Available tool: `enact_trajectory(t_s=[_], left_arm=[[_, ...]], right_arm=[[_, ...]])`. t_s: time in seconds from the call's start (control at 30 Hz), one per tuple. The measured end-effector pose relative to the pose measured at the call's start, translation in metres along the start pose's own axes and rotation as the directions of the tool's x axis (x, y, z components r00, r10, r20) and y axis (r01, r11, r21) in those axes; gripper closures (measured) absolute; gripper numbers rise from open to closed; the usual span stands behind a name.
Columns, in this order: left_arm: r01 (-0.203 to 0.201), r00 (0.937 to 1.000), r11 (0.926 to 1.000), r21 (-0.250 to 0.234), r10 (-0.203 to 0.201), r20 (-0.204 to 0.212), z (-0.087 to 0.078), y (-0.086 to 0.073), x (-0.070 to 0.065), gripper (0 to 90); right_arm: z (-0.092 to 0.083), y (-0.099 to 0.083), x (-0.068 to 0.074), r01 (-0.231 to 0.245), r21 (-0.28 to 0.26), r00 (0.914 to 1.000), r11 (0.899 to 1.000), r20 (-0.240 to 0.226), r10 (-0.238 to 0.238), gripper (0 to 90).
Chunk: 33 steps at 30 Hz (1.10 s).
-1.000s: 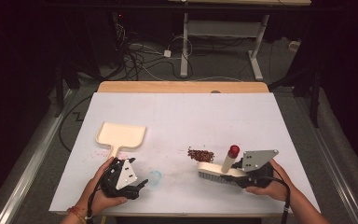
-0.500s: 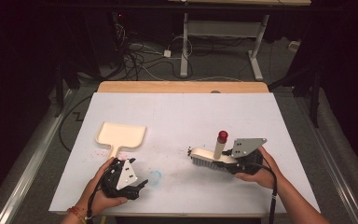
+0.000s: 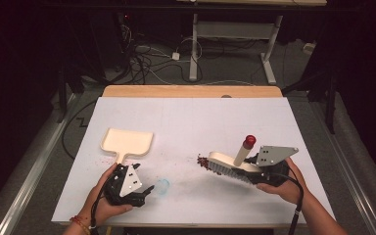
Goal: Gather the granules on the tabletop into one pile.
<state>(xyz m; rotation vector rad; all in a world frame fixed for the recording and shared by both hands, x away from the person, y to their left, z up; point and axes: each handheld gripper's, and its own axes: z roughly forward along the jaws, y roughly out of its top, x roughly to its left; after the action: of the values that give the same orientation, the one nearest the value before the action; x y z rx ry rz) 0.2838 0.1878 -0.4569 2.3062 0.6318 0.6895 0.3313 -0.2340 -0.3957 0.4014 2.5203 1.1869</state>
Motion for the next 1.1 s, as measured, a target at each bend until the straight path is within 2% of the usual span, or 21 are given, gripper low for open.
enact_trajectory(t_s=[0.13,0.23,0.4,0.53,0.6,0.67,0.77,1.0,1.07,1.1], left_arm=[[0.007,0.9999,0.9999,-0.009,-0.008,-0.011,-0.001,0.000,0.001,18.3],[0.010,0.9997,0.9999,-0.014,-0.010,-0.022,-0.003,0.000,0.002,18.3],[0.014,0.9989,0.9995,-0.030,-0.015,-0.043,-0.005,0.000,0.003,18.2],[0.031,0.9977,0.9986,-0.044,-0.033,-0.059,-0.007,0.001,0.007,17.7],[0.042,0.9969,0.9978,-0.051,-0.045,-0.065,-0.007,0.000,0.009,17.6],[0.047,0.9959,0.9975,-0.053,-0.051,-0.074,-0.007,0.000,0.011,17.5],[0.054,0.9949,0.9968,-0.060,-0.058,-0.083,-0.007,0.001,0.013,17.0],[0.055,0.9941,0.9969,-0.057,-0.060,-0.090,-0.007,0.001,0.015,16.9],[0.059,0.9940,0.9966,-0.058,-0.064,-0.090,-0.006,0.001,0.015,16.9],[0.058,0.9940,0.9967,-0.057,-0.063,-0.090,-0.006,0.001,0.015,16.9]], right_arm=[[-0.012,-0.003,0.001,-0.035,-0.003,0.9976,0.999,0.060,0.035,67.6],[-0.023,-0.006,0.002,-0.066,-0.005,0.9924,0.998,0.104,0.066,67.6],[-0.041,-0.013,0.003,-0.116,-0.015,0.9757,0.993,0.185,0.117,67.6],[-0.050,-0.020,0.003,-0.157,-0.015,0.9552,0.987,0.251,0.156,67.6],[-0.051,-0.025,0.002,-0.181,-0.016,0.9473,0.983,0.266,0.178,67.6],[-0.051,-0.029,0.002,-0.195,-0.011,0.9431,0.981,0.273,0.190,67.6],[-0.047,-0.036,0.004,-0.195,0.025,0.9313,0.980,0.318,0.177,67.6],[-0.045,-0.047,0.005,-0.223,0.031,0.9185,0.974,0.341,0.200,67.7],[-0.047,-0.048,0.004,-0.230,0.026,0.9182,0.973,0.337,0.208,67.7],[-0.048,-0.048,0.003,-0.239,0.022,0.9147,0.971,0.341,0.217,67.6]])
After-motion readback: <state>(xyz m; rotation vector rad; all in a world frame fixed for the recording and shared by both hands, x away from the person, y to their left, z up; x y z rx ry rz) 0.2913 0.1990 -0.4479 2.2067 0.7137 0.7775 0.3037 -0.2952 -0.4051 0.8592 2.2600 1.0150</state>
